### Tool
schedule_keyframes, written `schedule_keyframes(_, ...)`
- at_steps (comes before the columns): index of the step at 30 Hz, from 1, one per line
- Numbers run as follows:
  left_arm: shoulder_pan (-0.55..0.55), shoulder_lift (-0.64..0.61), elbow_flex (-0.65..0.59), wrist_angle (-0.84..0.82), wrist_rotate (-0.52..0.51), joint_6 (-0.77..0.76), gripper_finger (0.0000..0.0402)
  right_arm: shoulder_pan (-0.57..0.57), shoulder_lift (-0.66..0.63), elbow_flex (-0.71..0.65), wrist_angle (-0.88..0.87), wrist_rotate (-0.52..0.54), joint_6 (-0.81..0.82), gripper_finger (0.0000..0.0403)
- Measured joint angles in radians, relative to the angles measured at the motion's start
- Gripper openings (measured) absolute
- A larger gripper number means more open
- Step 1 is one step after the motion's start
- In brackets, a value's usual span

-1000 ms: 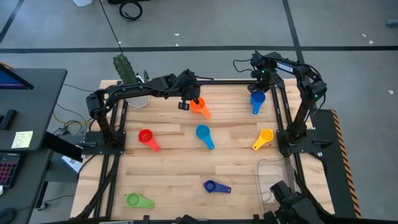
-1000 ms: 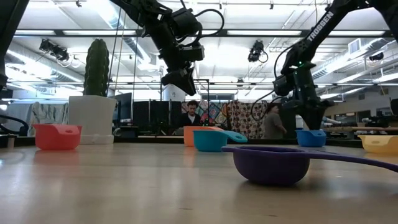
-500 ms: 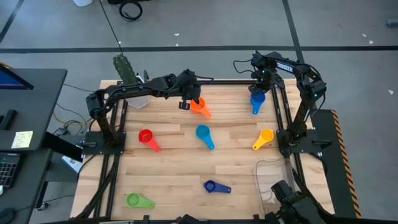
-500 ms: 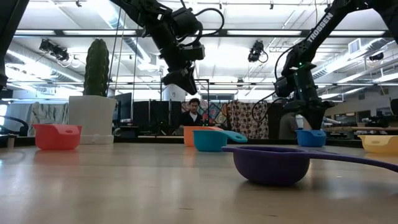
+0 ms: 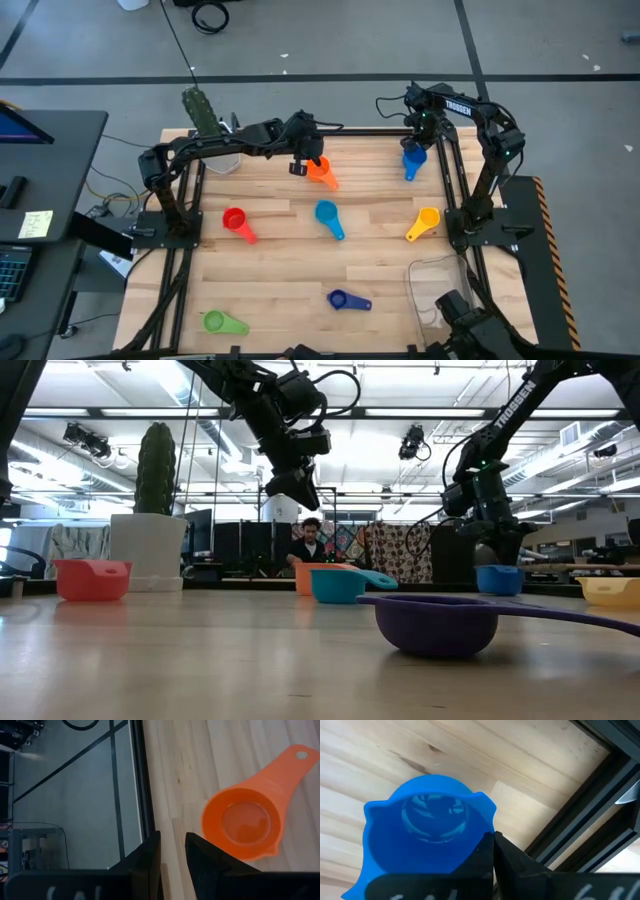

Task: Nest measuring cups in basket
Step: Stack the blue measuring cup on top of the orange measuring cup

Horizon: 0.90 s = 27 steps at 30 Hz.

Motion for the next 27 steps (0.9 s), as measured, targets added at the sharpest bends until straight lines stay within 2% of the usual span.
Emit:
schedule_keyframes(19,0.0,0.0,0.0,0.0,0.0,0.0,0.0094,0.003,0.0,0.001,-0.063,-0.026,-0.016,0.0001)
schedule_keyframes(27,0.0,0.0,0.0,0.0,0.0,0.0,0.0094,0.051,0.0,0.018,-0.084,-0.019,-0.021,0.0)
